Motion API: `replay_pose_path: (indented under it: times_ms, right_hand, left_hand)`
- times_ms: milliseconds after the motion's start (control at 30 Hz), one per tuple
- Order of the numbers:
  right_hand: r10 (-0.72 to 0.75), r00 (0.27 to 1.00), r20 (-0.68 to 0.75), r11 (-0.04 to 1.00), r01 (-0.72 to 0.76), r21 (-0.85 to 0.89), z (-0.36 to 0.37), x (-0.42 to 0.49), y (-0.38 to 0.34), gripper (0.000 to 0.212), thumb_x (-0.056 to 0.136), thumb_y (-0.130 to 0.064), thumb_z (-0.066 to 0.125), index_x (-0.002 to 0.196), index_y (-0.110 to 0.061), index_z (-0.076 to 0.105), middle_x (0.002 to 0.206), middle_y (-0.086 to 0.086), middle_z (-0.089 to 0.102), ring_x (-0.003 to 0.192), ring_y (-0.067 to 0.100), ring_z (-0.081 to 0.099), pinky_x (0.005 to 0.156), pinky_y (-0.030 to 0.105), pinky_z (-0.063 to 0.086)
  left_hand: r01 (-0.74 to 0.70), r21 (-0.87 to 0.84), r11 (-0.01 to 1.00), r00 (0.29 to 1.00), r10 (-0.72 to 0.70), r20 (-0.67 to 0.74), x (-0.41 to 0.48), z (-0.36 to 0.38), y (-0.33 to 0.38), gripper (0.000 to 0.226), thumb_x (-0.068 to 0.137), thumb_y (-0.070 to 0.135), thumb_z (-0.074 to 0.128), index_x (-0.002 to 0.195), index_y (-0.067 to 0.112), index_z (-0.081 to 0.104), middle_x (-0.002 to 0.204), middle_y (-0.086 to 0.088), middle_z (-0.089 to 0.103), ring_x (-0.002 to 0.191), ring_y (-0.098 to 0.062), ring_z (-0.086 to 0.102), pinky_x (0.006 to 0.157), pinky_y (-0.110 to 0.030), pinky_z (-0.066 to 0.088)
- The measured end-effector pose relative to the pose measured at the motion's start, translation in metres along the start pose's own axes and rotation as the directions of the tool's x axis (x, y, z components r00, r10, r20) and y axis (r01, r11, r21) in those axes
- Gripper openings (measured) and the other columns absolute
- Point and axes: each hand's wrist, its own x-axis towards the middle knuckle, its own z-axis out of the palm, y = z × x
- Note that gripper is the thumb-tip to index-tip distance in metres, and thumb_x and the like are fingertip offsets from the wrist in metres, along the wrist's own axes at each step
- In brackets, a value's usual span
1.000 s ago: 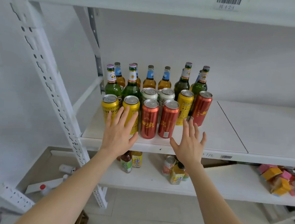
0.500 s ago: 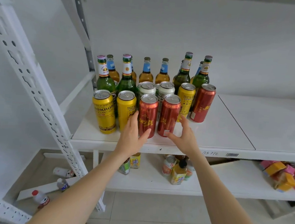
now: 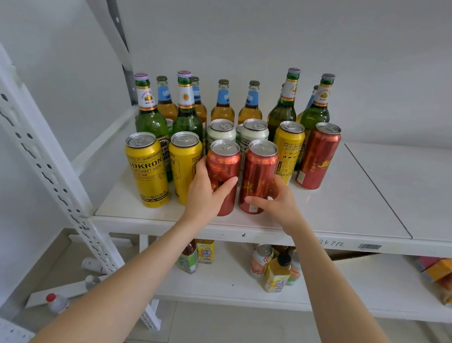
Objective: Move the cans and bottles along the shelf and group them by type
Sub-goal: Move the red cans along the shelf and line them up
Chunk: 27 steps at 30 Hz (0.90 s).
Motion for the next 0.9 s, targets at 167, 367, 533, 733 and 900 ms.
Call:
replay_pose_path:
  times_ms: [167,367,533,733,900]
  right_hand:
    - [0.023,1.0,0.015,1.0,-0.023,0.017,-0.003,-0.003,-0.005,0.064,0.066,-0.008,0.089,0.12,-0.017,0.055,0.109,0.002,0.069,0.101,0.013,0.065,0.089,0.032,0.053]
    - [0.067,0.998,0.023,0.997,-0.067,0.024,-0.006,-0.013,-0.016,0.067,0.065,-0.007,0.088,0.122,-0.023,0.057,0.11,-0.003,0.069,0.096,0.004,0.065,0.081,0.023,0.052]
    - [0.153,0.988,-0.001,0.985,-0.152,0.085,-0.016,-0.028,-0.021,0.066,0.066,-0.008,0.087,0.122,-0.025,0.058,0.109,0.0,0.071,0.102,0.017,0.067,0.086,0.039,0.057]
    - [0.231,0.973,-0.021,0.961,-0.225,0.161,-0.028,-0.057,-0.031,0.062,0.069,-0.01,0.086,0.121,-0.03,0.057,0.111,-0.002,0.069,0.105,0.018,0.065,0.082,0.04,0.056]
    - [0.266,0.964,-0.021,0.944,-0.256,0.206,-0.034,-0.088,-0.047,0.059,0.07,-0.013,0.085,0.119,-0.031,0.056,0.111,-0.002,0.068,0.101,0.019,0.066,0.069,0.032,0.053]
  left_hand:
    - [0.094,-0.06,0.994,0.995,-0.092,0.045,0.005,-0.005,0.004,0.072,0.08,0.034,0.079,0.137,0.016,0.039,0.124,0.009,0.056,0.112,-0.006,0.052,0.092,-0.024,0.042]
    - [0.178,-0.083,0.981,0.975,-0.164,0.153,0.006,-0.014,0.014,0.072,0.077,0.036,0.082,0.137,0.025,0.044,0.124,0.013,0.059,0.113,-0.005,0.056,0.097,-0.027,0.043]
    - [0.254,-0.138,0.957,0.957,-0.228,0.181,0.0,-0.019,0.021,0.069,0.073,0.04,0.083,0.132,0.03,0.049,0.122,0.015,0.062,0.113,-0.002,0.057,0.096,-0.031,0.047]
    - [0.316,-0.158,0.935,0.94,-0.286,0.186,-0.015,-0.032,0.034,0.059,0.066,0.051,0.084,0.113,0.05,0.049,0.115,0.022,0.061,0.109,0.003,0.055,0.09,-0.029,0.048]
    - [0.332,-0.16,0.93,0.936,-0.304,0.177,-0.033,-0.044,0.051,0.058,0.057,0.064,0.08,0.106,0.052,0.052,0.11,0.024,0.06,0.106,0.004,0.053,0.092,-0.036,0.048]
